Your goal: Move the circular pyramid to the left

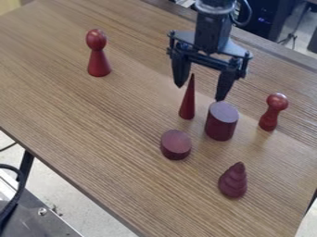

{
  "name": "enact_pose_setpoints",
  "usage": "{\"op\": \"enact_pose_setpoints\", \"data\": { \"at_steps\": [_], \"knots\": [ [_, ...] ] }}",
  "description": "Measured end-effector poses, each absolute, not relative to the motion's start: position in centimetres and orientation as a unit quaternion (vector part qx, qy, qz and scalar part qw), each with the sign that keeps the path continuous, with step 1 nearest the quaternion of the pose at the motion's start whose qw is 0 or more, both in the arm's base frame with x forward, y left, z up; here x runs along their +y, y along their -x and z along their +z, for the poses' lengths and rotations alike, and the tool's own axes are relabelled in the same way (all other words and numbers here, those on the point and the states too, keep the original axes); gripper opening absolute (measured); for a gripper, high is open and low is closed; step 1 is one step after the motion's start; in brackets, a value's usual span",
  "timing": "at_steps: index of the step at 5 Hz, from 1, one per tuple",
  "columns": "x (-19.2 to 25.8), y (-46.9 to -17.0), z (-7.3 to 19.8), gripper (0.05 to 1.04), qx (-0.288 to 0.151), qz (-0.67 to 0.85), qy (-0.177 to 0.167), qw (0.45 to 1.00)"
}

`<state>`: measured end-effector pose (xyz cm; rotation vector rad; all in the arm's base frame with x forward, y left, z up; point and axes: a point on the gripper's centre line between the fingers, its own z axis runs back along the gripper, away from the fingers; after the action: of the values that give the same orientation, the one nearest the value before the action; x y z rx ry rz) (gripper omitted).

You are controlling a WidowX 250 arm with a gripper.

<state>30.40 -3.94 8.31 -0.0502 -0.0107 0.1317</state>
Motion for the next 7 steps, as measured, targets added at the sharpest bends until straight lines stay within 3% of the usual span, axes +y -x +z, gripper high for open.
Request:
{"op": "enact_pose_setpoints", "data": {
  "at_steps": [3, 7],
  "knots": [
    [-1.7, -31.9, 6.0, 0.997, 0.02, 0.108, 0.036, 0.993],
    [-1.4, -32.3, 6.2, 0.97, 0.013, 0.12, 0.046, 0.992]
  ]
}}
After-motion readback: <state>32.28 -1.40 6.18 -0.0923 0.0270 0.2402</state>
